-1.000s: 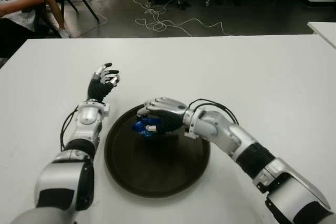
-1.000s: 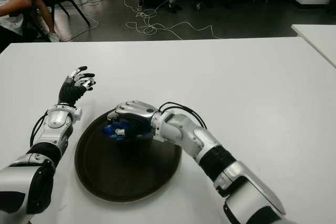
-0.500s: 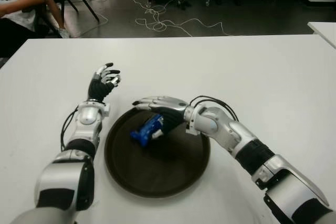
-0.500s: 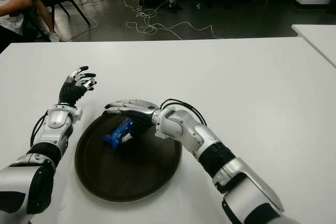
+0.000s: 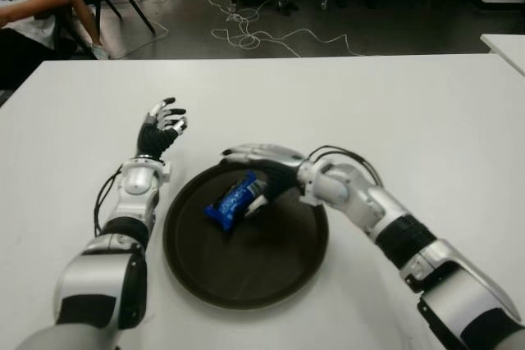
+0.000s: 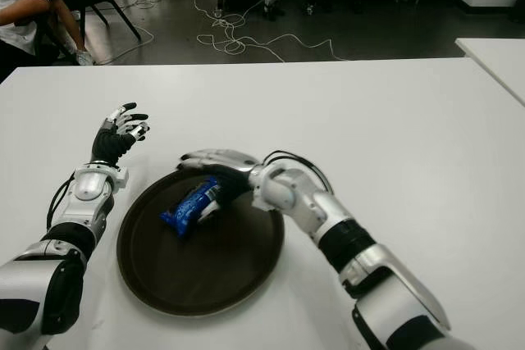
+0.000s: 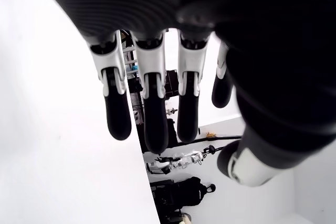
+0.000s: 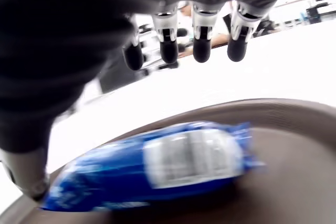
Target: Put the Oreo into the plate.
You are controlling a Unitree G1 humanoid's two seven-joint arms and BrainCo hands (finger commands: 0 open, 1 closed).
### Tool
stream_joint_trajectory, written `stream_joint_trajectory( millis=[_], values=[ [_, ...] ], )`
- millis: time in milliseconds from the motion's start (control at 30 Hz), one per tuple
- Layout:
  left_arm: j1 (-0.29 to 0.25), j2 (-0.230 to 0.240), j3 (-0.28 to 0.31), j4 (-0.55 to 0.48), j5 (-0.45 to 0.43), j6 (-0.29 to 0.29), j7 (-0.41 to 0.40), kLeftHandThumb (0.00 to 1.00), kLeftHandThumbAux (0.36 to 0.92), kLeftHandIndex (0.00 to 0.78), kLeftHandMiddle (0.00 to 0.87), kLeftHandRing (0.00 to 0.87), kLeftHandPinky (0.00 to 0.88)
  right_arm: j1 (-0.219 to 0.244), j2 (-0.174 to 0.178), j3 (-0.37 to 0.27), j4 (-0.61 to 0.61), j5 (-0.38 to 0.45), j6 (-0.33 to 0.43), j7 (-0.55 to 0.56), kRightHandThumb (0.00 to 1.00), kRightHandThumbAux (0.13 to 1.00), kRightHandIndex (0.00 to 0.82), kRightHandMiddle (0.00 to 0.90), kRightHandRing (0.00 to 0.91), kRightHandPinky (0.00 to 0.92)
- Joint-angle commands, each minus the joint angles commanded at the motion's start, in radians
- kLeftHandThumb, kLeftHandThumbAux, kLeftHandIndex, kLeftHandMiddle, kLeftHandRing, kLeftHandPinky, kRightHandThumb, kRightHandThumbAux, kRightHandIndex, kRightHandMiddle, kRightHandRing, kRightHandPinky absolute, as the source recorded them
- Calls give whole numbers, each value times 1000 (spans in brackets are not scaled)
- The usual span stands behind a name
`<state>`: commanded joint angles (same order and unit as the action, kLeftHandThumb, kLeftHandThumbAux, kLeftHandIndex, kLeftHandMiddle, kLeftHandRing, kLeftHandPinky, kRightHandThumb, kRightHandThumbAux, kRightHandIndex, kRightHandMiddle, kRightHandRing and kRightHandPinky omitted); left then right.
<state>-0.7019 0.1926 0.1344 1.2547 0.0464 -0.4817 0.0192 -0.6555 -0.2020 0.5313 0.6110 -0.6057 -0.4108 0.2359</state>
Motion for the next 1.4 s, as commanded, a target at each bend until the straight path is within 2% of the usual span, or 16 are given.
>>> stream_joint_trajectory(
  millis=[100, 233, 367, 500, 633, 667, 800, 900, 933, 1033, 1100, 1233, 1400],
  values=[
    [0, 1, 2, 0, -2, 3, -2, 345, 717, 157, 277, 322, 349, -4, -16, -12, 12, 4, -8, -7, 0, 586, 0, 0, 0, 0],
    [0, 1, 6, 0, -8, 5, -8, 337, 725, 158, 273, 316, 324, -6, -73, -58, 38, 18, -24, -45, 0, 608, 0, 0, 0, 0],
    [-1, 2, 9, 2, -11, 6, -11, 321, 736, 163, 274, 314, 322, -36, -93, -103, 120, 46, -25, -67, 0, 640, 0, 0, 0, 0],
    [0, 2, 8, 3, -10, 0, -13, 308, 738, 168, 281, 316, 330, -84, -74, -126, 293, 61, -22, -122, 0, 654, 0, 0, 0, 0],
    [2, 1, 9, 0, -12, -14, -20, 313, 732, 176, 296, 325, 342, -120, -50, -147, 498, 68, -2, -227, 0, 643, 0, 0, 0, 0],
    [3, 0, 10, -1, -14, -17, -23, 314, 731, 177, 298, 326, 343, -131, -41, -166, 549, 83, 25, -256, 0, 642, 0, 0, 0, 0],
    [3, -1, 12, -2, -17, -23, -29, 331, 729, 180, 302, 326, 342, -159, -18, -205, 647, 114, 74, -308, 0, 642, 0, 0, 0, 0],
    [3, -2, 12, -2, -16, -26, -29, 338, 729, 177, 294, 324, 341, -174, 14, -266, 703, 170, 129, -335, 0, 668, 1, 10, 10, 21],
    [4, -3, 11, -2, -15, -26, -27, 343, 729, 176, 292, 327, 351, -178, 23, -289, 714, 191, 142, -339, 0, 696, 27, 44, 39, 42],
    [5, -3, 9, -2, -10, -23, -20, 348, 727, 175, 289, 330, 357, -170, 54, -416, 720, 320, 130, -294, 0, 739, 75, 106, 103, 110],
    [5, -1, 7, -1, -8, -22, -17, 340, 726, 172, 285, 332, 352, -170, 66, -476, 719, 384, 133, -264, 0, 770, 105, 152, 156, 177],
    [5, 2, 2, -1, -2, -20, -13, 319, 731, 173, 295, 333, 346, -174, 76, -536, 719, 442, 153, -239, 0, 786, 137, 201, 215, 255],
    [6, 4, -2, -1, 0, -22, -15, 308, 732, 180, 304, 332, 338, -178, 80, -565, 718, 464, 177, -229, 0, 786, 162, 231, 247, 291]
  ],
)
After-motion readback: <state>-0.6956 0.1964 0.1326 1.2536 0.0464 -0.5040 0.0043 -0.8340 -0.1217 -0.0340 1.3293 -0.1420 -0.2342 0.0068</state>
